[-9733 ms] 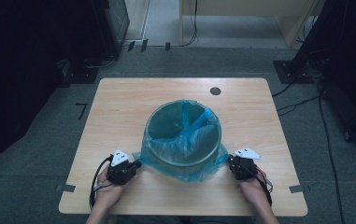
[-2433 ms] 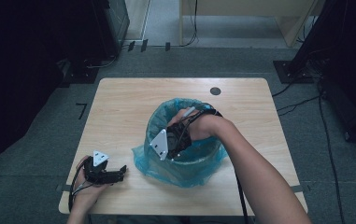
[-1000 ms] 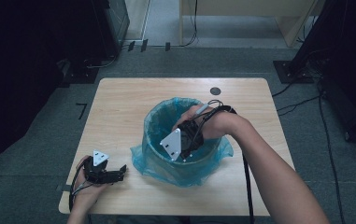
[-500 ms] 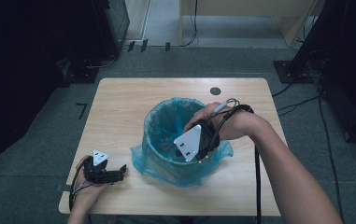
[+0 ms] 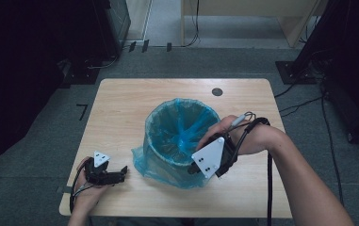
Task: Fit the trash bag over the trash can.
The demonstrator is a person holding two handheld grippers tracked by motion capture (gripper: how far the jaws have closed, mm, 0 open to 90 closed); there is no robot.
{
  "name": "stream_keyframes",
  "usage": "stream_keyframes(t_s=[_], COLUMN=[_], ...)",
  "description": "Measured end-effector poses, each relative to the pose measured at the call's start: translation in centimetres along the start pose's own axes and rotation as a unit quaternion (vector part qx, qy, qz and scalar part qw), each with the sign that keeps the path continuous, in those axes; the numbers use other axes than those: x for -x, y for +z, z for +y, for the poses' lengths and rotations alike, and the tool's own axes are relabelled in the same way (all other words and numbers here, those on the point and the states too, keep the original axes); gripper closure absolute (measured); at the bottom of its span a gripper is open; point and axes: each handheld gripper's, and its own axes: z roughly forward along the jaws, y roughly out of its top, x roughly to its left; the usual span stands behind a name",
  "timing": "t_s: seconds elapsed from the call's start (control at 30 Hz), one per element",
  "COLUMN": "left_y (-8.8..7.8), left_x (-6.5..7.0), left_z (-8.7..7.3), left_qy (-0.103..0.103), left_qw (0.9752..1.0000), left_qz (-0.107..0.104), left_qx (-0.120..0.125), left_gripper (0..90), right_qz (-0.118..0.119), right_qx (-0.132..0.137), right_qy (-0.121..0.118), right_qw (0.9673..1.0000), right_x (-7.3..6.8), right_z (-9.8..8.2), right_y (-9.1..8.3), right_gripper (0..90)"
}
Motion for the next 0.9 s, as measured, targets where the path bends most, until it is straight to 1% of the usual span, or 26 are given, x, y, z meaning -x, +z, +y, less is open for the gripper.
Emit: stream_keyframes(t_s=[0.1, 0.2, 0.3, 0.33, 0.4, 0.43, 0.5, 0.57, 0.63, 0.67, 0.73, 0.8, 0.9], left_y=[0.0, 0.0, 0.0, 0.0, 0.0, 0.0, 0.0, 0.0, 0.0, 0.0, 0.0, 0.0, 0.0], left_x=[0.0, 0.0, 0.0, 0.0, 0.0, 0.0, 0.0, 0.0, 0.0, 0.0, 0.0, 0.0, 0.0], left_z=[0.0, 0.0, 0.0, 0.0, 0.0, 0.0, 0.0, 0.0, 0.0, 0.0, 0.0, 0.0, 0.0], left_qy=[0.0, 0.0, 0.0, 0.0, 0.0, 0.0, 0.0, 0.0, 0.0, 0.0, 0.0, 0.0, 0.0], left_qw=[1.0, 1.0, 1.0, 1.0, 1.0, 1.0, 1.0, 1.0, 1.0, 1.0, 1.0, 1.0, 1.0], left_qz=[0.0, 0.0, 0.0, 0.0, 0.0, 0.0, 0.0, 0.0, 0.0, 0.0, 0.0, 0.0, 0.0], left_qx=[0.0, 0.0, 0.0, 0.001, 0.0, 0.001, 0.001, 0.001, 0.001, 0.001, 0.001, 0.001, 0.001], left_gripper=[0.0, 0.0, 0.0, 0.0, 0.0, 0.0, 0.0, 0.0, 0.0, 0.0, 0.0, 0.0, 0.0], right_qz=[0.006, 0.016, 0.033, 0.039, 0.045, 0.049, 0.062, 0.066, 0.075, 0.078, 0.082, 0.087, 0.089], right_qx=[0.004, 0.008, 0.018, 0.023, 0.028, 0.028, 0.03, 0.027, 0.025, 0.026, 0.029, 0.037, 0.038], right_qy=[0.006, 0.014, 0.032, 0.045, 0.046, 0.053, 0.071, 0.092, 0.104, 0.115, 0.151, 0.166, 0.188], right_qw=[1.0, 0.9998, 0.9988, 0.998, 0.9975, 0.997, 0.9951, 0.9933, 0.9914, 0.9899, 0.9847, 0.9817, 0.9773], right_x=[-0.7, -1.7, -2.7, -3.0, -3.7, -4.1, -4.7, -5.3, -5.8, -6.0, -6.5, -6.8, -7.5], right_z=[-0.5, -1.0, -1.3, -1.4, -1.7, -1.8, -2.0, -2.3, -2.5, -2.6, -3.0, -3.2, -3.7], right_y=[0.3, 0.6, 0.8, 0.8, 0.9, 0.9, 1.2, 1.4, 1.6, 1.7, 1.9, 2.0, 2.3], right_gripper=[90.0, 80.4, 68.5, 65.1, 59.7, 56.9, 52.0, 47.3, 40.0, 36.5, 31.8, 27.0, 19.9])
